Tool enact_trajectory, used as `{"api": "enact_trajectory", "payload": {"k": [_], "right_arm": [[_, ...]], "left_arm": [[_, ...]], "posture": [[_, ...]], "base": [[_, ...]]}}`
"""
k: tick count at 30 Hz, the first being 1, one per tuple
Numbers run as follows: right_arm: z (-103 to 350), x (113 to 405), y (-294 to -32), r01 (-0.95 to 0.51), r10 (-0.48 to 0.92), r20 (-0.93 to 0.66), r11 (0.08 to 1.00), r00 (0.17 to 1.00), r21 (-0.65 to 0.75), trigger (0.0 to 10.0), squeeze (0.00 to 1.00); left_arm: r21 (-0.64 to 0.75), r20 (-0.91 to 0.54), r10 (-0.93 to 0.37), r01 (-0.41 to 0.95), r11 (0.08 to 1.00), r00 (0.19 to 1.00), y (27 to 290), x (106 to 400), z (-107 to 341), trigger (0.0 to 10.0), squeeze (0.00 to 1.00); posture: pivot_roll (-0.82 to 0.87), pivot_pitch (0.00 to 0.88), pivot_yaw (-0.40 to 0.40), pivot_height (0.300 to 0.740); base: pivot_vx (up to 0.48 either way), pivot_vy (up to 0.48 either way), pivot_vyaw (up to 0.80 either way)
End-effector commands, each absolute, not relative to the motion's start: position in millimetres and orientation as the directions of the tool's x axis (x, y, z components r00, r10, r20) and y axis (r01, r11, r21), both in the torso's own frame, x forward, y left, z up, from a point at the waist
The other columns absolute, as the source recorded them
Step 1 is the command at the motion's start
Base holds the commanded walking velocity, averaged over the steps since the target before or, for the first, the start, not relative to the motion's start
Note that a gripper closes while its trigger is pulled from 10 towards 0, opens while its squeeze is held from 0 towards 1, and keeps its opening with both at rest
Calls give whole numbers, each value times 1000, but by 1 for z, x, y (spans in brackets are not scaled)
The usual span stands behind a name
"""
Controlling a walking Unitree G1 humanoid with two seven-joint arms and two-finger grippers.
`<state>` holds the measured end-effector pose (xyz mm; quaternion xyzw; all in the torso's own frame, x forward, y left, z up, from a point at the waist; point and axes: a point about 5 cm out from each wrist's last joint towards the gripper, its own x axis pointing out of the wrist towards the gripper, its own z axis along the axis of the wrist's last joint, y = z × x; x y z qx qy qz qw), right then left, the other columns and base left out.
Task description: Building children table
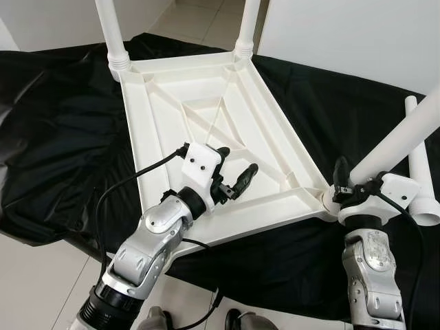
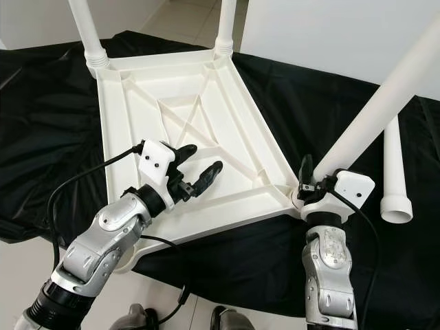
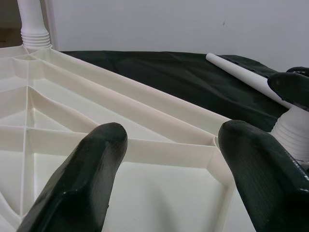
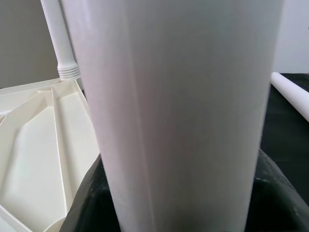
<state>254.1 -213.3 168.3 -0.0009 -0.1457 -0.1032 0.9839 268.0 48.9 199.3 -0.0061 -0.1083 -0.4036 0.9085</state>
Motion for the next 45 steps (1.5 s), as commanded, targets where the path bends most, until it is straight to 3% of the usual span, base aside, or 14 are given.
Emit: {"api": "enact_trajectory", "payload": {"k": [1, 9, 12, 17, 18, 19, 20, 27, 28, 39, 45], "right_arm": [[130, 252, -219, 234, -237, 85, 971, 968, 38, 10000, 0], [146, 259, -220, 215, -218, 131, 976, 967, 38, 10000, 0], [167, 268, -222, 192, -183, 180, 981, 966, -33, 10000, 0], [181, 273, -224, 165, -162, 211, 986, 964, 8, 10000, 0], [185, 274, -222, 142, -142, 221, 990, 965, 19, 10000, 0], [185, 274, -222, 142, -142, 221, 990, 965, 19, 10000, 0], [189, 275, -219, 112, -116, 233, 993, 965, 31, 10000, 0], [202, 279, -212, 37, -55, 259, 997, 964, 73, 10000, 0], [209, 280, -210, 11, -38, 274, 995, 961, 96, 10000, 0], [241, 279, -209, -78, 34, 376, 992, 926, 103, 10000, 0], [237, 284, -205, -141, 140, 314, 990, 939, -19, 10000, 0]], "left_arm": [[87, 189, -782, 783, 616, 594, 46, 265, 198, 10000, 0], [88, 192, -783, 784, 615, 592, 46, 266, 200, 10000, 0], [96, 195, -788, 789, 607, 583, 45, 268, 202, 10000, 0], [105, 199, -791, 790, 604, 578, 46, 270, 203, 10000, 0], [89, 205, -794, 797, 597, 572, 45, 270, 204, 10000, 776], [89, 205, -794, 797, 597, 572, 45, 270, 204, 10000, 776], [79, 211, -798, 804, 590, 565, 46, 270, 206, 10000, 1000], [98, 207, -808, 809, 579, 552, 47, 271, 208, 10000, 1000], [111, 200, -816, 815, 569, 542, 47, 272, 210, 10000, 0], [125, 202, -832, 829, 546, 517, 52, 281, 221, 10000, 0], [96, 236, -838, 846, 525, 493, 51, 286, 231, 10000, 0]], "posture": [[22, 174, -26, 740], [22, 167, -30, 740], [23, 168, -38, 740], [24, 170, -45, 740], [26, 171, -49, 740], [26, 171, -49, 740], [27, 172, -51, 740], [34, 176, -59, 740], [35, 176, -61, 740], [23, 177, -66, 740], [18, 174, -70, 740]], "base": [[0, 0, 0], [0, 0, 0], [0, 0, 0], [0, 0, 0], [0, 0, 0], [0, 0, 0], [0, 0, 0], [0, 0, 0], [0, 0, 0], [0, 0, 0], [0, 0, 0]]}}
